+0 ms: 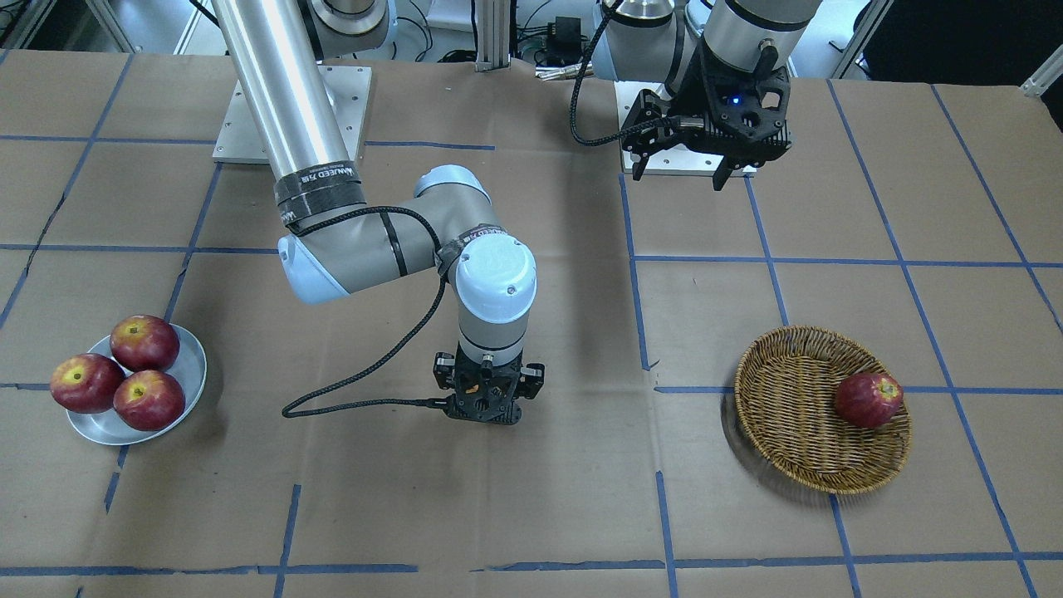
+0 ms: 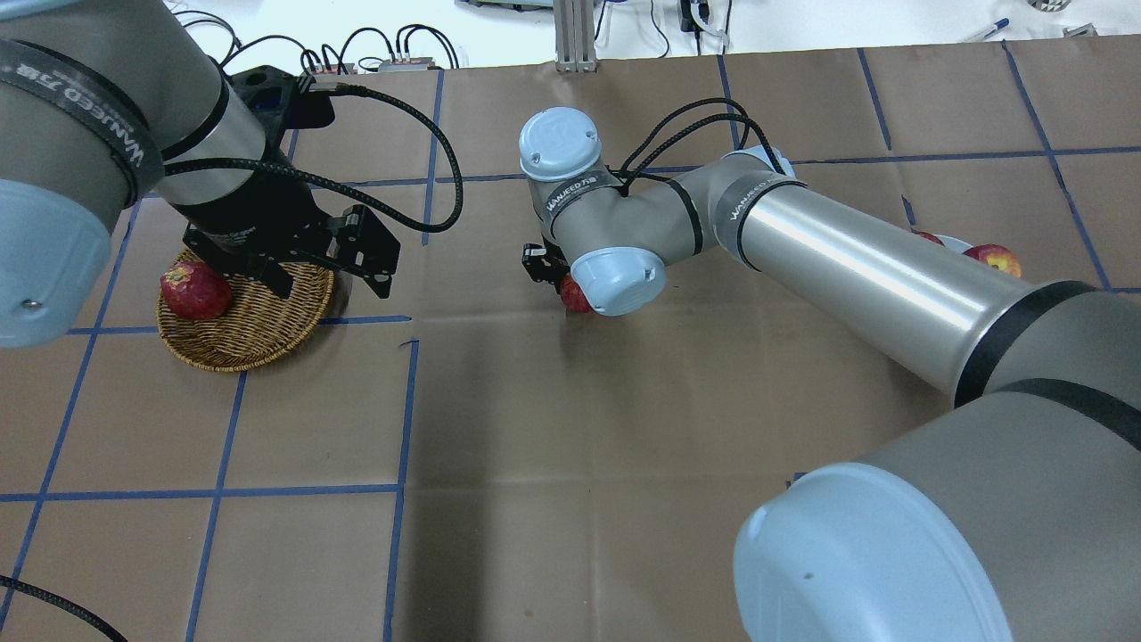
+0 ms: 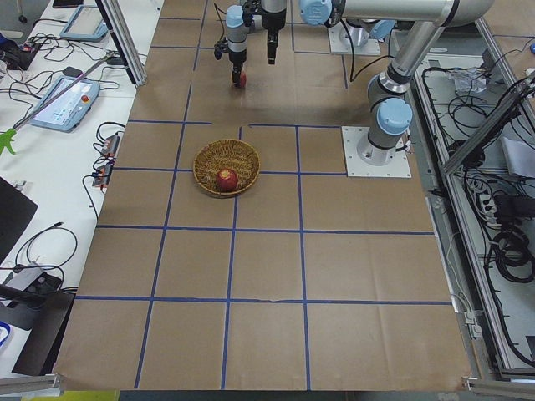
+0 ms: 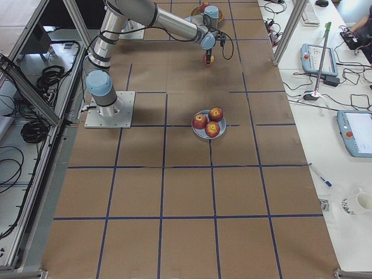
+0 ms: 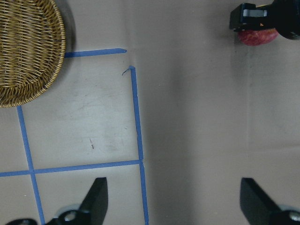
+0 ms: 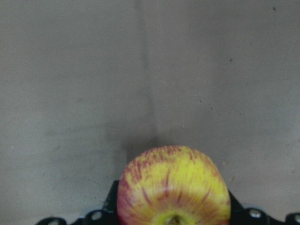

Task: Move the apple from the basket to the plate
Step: 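Lower the right gripper onto the yellow-red apple and close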

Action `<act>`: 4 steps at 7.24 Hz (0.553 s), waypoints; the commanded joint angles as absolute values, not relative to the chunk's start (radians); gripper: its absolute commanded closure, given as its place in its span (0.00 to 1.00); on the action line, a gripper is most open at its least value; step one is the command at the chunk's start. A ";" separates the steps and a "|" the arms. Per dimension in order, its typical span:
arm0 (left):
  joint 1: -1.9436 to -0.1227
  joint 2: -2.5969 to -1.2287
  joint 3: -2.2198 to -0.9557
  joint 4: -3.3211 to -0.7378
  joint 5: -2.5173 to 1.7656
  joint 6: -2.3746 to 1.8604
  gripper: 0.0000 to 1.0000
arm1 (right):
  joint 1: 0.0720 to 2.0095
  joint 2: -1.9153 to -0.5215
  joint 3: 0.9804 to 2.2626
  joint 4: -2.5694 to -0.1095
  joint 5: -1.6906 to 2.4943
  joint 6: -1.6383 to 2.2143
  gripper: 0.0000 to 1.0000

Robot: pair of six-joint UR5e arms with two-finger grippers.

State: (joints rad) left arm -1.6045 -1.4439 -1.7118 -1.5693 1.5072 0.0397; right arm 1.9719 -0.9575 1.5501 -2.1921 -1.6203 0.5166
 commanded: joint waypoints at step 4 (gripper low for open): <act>-1.605 -1.440 -1.713 -1.572 1.523 0.040 0.01 | 1.875 -1.142 1.516 -2.044 -1.614 0.423 0.43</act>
State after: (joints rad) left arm -1.6045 -1.4395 -1.7124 -1.5697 1.5127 0.0399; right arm 1.9252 -1.0662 1.5165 -2.1200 -1.6137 0.4870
